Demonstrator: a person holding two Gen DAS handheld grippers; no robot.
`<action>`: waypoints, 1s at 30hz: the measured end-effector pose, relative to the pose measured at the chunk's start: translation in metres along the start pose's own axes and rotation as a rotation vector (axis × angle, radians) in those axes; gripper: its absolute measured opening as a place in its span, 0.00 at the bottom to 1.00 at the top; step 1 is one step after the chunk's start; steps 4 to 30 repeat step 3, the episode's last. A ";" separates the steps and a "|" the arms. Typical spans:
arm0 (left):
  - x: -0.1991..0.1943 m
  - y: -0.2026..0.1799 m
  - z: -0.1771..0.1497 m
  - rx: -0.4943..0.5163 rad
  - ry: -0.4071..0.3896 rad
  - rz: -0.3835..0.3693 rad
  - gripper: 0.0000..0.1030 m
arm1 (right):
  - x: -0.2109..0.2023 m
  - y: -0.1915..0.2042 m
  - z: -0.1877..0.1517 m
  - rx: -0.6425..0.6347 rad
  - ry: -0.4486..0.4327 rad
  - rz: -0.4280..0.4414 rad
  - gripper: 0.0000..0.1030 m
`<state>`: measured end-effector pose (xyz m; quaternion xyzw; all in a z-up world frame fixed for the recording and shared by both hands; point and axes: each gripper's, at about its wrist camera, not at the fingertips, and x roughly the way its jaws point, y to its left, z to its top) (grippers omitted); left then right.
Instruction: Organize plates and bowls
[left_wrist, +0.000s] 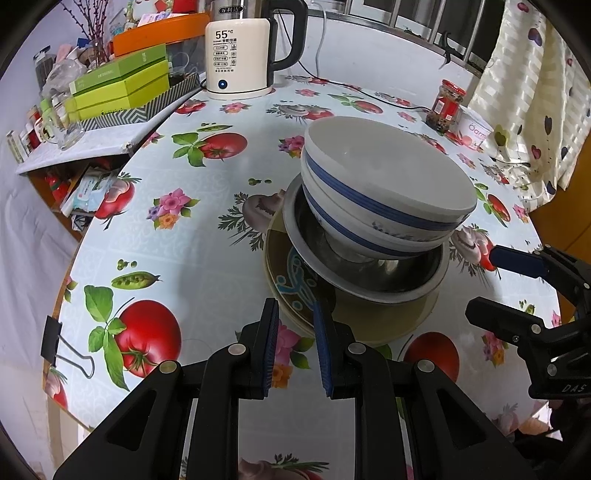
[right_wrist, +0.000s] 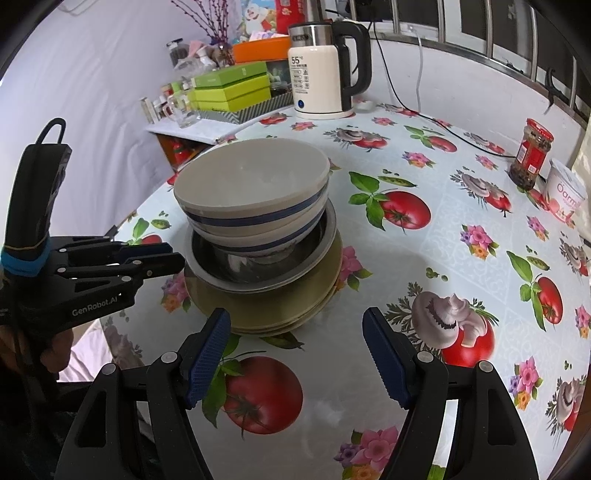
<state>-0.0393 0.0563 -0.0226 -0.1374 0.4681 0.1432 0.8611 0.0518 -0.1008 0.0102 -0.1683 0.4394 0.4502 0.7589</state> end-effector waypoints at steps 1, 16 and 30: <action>0.001 0.000 0.000 0.000 0.001 0.001 0.20 | 0.001 0.000 0.000 -0.001 0.000 0.001 0.72; 0.002 0.001 0.001 -0.003 0.006 -0.002 0.20 | 0.003 -0.001 -0.001 -0.003 0.000 0.005 0.72; 0.002 0.001 0.001 -0.003 0.006 -0.002 0.20 | 0.003 -0.001 -0.001 -0.003 0.000 0.005 0.72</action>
